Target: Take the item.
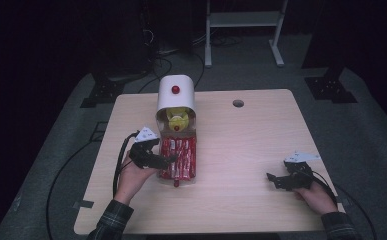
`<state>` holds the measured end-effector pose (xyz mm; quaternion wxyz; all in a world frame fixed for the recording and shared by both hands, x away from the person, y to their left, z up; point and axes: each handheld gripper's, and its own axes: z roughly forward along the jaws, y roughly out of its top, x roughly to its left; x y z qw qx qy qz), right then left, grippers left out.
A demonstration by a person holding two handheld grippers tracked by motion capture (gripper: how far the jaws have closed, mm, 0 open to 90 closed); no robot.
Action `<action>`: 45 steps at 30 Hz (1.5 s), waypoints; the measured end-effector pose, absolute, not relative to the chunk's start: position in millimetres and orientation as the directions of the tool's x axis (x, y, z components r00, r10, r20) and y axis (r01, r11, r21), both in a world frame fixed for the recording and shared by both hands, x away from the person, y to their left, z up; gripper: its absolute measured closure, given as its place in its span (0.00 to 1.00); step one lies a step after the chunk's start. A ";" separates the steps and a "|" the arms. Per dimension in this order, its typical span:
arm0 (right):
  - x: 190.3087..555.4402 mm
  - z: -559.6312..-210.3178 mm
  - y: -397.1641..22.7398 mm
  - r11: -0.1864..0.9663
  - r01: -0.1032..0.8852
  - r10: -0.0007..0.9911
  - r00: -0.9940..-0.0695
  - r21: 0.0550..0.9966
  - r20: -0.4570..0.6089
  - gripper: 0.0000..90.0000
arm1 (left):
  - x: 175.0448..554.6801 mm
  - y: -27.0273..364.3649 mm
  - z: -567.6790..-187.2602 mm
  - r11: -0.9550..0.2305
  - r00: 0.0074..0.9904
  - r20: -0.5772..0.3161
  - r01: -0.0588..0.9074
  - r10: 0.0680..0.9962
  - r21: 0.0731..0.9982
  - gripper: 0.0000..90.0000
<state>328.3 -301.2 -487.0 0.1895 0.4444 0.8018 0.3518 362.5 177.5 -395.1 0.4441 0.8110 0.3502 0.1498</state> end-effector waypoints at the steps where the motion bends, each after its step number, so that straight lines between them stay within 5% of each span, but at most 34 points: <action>1: 328.3 -487.0 -301.2 0.358 0.579 0.846 -0.533 0.733 0.009 0.13 | 363.2 176.4 -395.7 -0.362 0.710 -0.066 0.434 0.701 0.825 0.05; 14: 328.2 -487.0 -301.2 0.357 0.579 0.846 -0.533 0.732 0.009 0.13 | 367.4 162.7 -397.2 -0.369 0.717 -0.064 0.431 0.694 0.824 0.10; 45: 328.2 -487.0 -301.2 0.357 0.580 0.846 -0.533 0.732 0.009 0.13 | 372.4 147.1 -408.8 -0.401 0.727 -0.068 0.452 0.683 0.797 0.49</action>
